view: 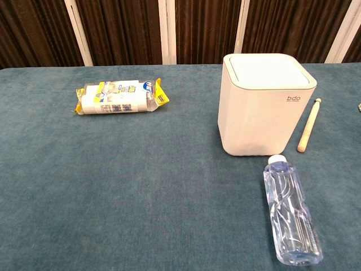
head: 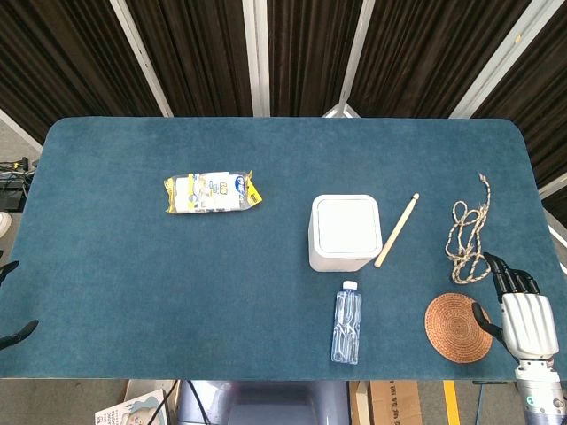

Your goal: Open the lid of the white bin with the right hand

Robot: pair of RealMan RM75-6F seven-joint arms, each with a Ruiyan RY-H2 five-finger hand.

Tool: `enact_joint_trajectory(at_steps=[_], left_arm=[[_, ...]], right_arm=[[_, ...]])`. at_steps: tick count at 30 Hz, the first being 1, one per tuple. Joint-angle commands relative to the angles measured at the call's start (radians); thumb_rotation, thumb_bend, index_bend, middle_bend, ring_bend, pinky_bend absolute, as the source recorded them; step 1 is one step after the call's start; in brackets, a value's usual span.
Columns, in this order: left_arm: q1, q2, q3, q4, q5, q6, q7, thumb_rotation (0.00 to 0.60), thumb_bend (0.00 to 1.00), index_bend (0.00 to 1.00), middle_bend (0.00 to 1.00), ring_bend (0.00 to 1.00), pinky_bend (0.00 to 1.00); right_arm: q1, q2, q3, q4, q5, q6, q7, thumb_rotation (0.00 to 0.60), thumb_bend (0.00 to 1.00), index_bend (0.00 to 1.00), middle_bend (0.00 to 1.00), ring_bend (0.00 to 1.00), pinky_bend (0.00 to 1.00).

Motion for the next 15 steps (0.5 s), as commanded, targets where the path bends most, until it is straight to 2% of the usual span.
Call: enact_joint_trajectory(at_steps=[1,15], left_arm=[[-0.001,0.001,-0.005,0.0,-0.007,-0.001,-0.001,0.6,0.16,0.16,0.03,0.0,0.0],[0.007,-0.008,0.0,0.02,0.023,0.029,-0.015,0.6,0.16,0.16,0.03,0.0,0.0]], right_arm=[[0.002,-0.005,0.003,0.005,0.001,0.0,-0.001,0.6,0.33,0.09,0.17,0.25,0.22],[0.0,-0.002,-0.005,-0.003,-0.014,0.004,0.005,0.6,0.33,0.09,0.17,0.25,0.22]])
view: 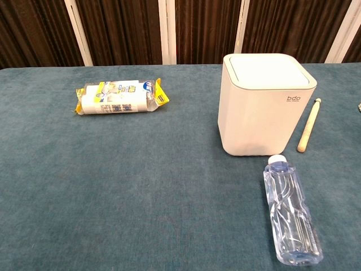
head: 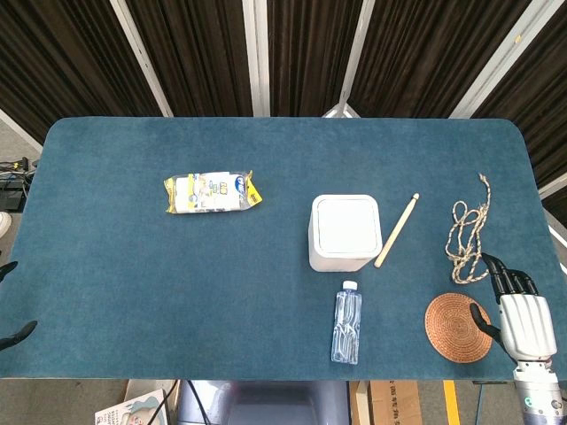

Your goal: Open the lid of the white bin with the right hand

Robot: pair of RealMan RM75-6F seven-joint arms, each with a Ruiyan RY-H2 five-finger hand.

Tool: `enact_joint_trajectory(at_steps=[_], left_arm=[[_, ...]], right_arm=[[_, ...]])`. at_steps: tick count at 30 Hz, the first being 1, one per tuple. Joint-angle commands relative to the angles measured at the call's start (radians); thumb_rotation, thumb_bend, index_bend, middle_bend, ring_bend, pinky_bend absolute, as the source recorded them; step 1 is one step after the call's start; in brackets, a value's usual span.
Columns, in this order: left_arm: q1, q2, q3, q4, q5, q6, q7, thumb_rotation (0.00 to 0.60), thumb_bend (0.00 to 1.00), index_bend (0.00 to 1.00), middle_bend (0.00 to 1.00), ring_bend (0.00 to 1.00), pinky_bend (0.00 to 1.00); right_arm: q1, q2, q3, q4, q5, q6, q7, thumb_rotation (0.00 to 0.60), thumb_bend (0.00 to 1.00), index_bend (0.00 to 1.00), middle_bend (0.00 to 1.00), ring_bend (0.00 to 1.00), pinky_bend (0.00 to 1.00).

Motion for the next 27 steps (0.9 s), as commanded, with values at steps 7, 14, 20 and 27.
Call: enact_joint_trajectory(at_steps=[7,14,20,27], left_arm=[[-0.001,-0.013,0.003,-0.002,0.015,0.003,0.024,0.6,0.16,0.16,0.04,0.0,0.0],[0.002,-0.021,-0.009,0.003,0.003,0.018,0.014,0.6,0.16,0.16,0.04,0.0,0.0],[0.0,-0.025,-0.008,0.003,0.004,0.014,0.018,0.6,0.16,0.16,0.04,0.0,0.0],[0.003,-0.024,-0.009,0.0,-0.003,0.014,0.021,0.6,0.16,0.16,0.03,0.0,0.0]], right_arm=[[0.021,0.002,-0.017,0.025,-0.043,-0.027,0.094,0.6,0.33,0.09,0.2,0.28,0.25],[0.046,-0.011,-0.023,0.027,-0.097,-0.029,0.083,0.6,0.42,0.09,0.48,0.48,0.55],[0.098,0.023,-0.011,-0.012,-0.114,-0.088,0.075,0.6,0.75,0.09,0.7,0.69,0.77],[0.174,0.07,0.013,-0.124,-0.09,-0.206,0.005,0.6,0.93,0.1,0.77,0.76,0.78]])
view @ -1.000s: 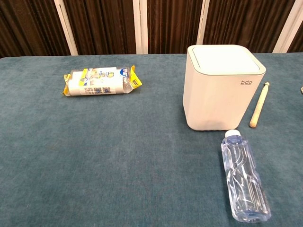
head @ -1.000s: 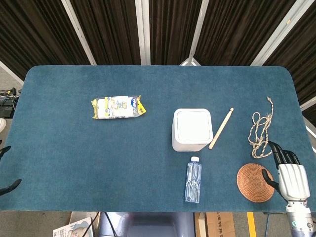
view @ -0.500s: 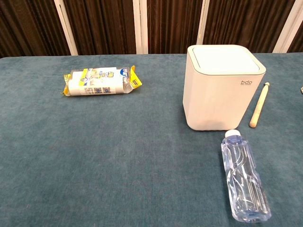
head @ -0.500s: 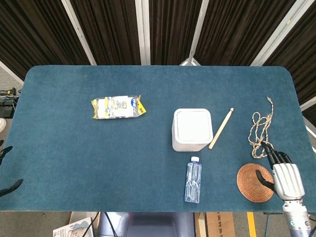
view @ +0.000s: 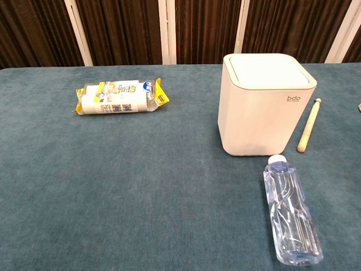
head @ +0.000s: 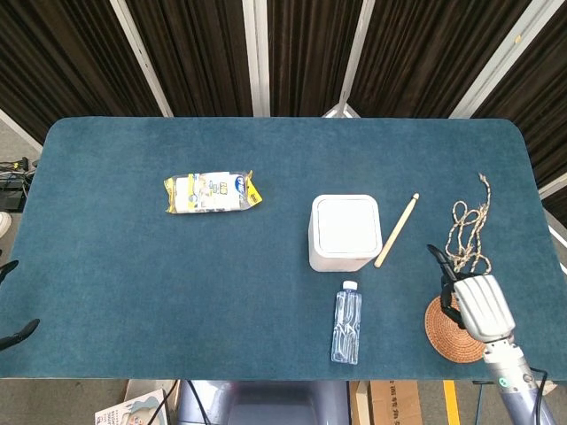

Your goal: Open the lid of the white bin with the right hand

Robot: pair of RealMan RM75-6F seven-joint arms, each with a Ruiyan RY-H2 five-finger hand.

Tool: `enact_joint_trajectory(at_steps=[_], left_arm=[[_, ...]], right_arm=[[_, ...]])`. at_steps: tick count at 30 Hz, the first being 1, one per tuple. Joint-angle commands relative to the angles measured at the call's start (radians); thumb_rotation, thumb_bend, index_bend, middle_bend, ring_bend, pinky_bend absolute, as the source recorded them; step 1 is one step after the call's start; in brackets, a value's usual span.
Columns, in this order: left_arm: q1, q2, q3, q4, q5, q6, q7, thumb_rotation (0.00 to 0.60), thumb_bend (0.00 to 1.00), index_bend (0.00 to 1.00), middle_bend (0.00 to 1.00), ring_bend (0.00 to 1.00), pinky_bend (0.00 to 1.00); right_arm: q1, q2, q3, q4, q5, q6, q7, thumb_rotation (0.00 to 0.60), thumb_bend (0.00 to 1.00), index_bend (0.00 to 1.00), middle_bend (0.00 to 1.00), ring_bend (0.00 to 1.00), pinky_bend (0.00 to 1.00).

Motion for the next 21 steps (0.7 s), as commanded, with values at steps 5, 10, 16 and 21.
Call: enact_joint_trajectory(at_steps=[5,10,16,21], left_arm=[[0.002,0.0,-0.003,-0.005,-0.006,0.001,0.001,0.6,0.16,0.16,0.03,0.0,0.0],[0.001,-0.002,-0.004,-0.004,-0.007,0.0,0.002,0.6,0.16,0.16,0.03,0.0,0.0],[0.001,-0.003,-0.006,-0.005,-0.012,-0.001,0.005,0.6,0.16,0.16,0.03,0.0,0.0],[0.001,-0.003,-0.005,-0.007,-0.011,-0.003,0.009,0.6,0.16,0.16,0.03,0.0,0.0]], right_arm=[[0.09,0.062,0.032,-0.135,0.066,-0.157,-0.122,0.6,0.95,0.1,0.77,0.76,0.78],[0.135,0.073,0.057,-0.209,0.134,-0.23,-0.198,0.6,0.95,0.1,0.77,0.76,0.78],[0.183,0.078,0.079,-0.261,0.216,-0.299,-0.277,0.6,0.95,0.1,0.77,0.76,0.78],[0.216,0.075,0.095,-0.293,0.282,-0.33,-0.342,0.6,0.95,0.1,0.77,0.76,0.78]])
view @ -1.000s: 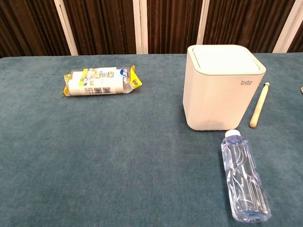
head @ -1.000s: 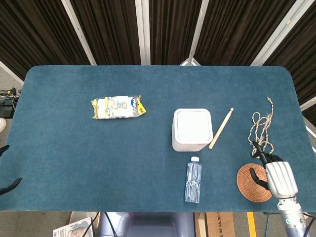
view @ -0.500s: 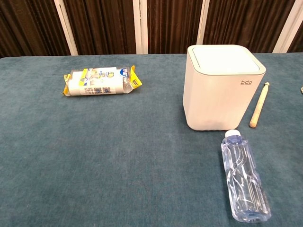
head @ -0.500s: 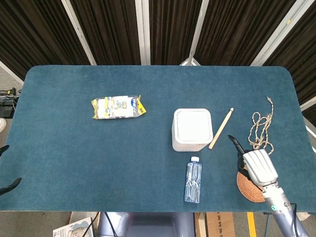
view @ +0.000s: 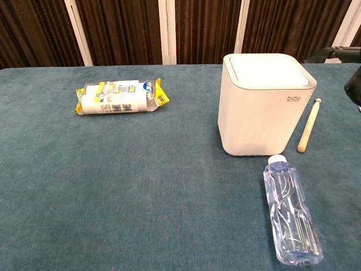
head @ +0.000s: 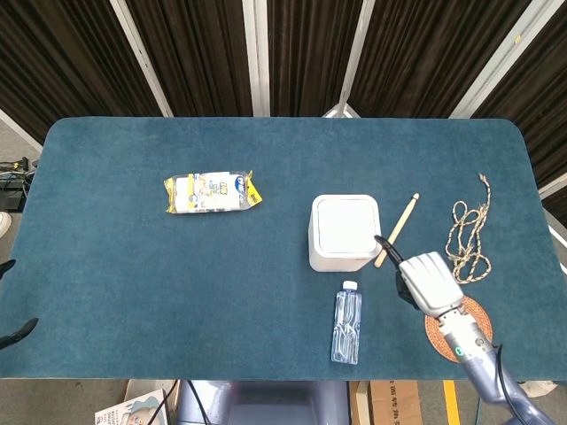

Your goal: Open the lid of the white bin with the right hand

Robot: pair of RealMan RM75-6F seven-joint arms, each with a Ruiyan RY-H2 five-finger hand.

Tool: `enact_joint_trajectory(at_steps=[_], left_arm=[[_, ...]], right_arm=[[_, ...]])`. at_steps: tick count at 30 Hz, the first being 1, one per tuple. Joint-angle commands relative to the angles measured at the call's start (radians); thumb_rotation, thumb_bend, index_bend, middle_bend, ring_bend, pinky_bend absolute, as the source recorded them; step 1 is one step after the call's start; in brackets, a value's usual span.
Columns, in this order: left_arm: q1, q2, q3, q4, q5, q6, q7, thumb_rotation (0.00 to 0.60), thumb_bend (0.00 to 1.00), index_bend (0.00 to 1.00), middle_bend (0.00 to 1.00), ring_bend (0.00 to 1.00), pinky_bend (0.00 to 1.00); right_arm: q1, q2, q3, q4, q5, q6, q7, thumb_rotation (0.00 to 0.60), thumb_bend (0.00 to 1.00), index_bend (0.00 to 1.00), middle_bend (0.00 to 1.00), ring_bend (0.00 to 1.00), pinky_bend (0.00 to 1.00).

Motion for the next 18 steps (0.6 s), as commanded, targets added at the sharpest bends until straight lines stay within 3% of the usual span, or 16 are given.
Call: enact_joint_trajectory(at_steps=[1,18], left_arm=[[0.0,0.0,0.0,-0.001,0.0,0.0,0.001,0.6,0.16,0.16,0.03,0.0,0.0],[0.003,0.004,-0.003,0.0,-0.005,0.002,-0.013,0.6,0.16,0.16,0.03,0.0,0.0]], right_arm=[[0.025,-0.001,0.012,-0.026,0.041,-0.021,-0.049,0.6,0.95,0.1,0.77,0.76,0.78],[0.09,-0.006,0.007,-0.11,0.171,-0.04,-0.215,0.6,0.95,0.16,0.77,0.76,0.78]])
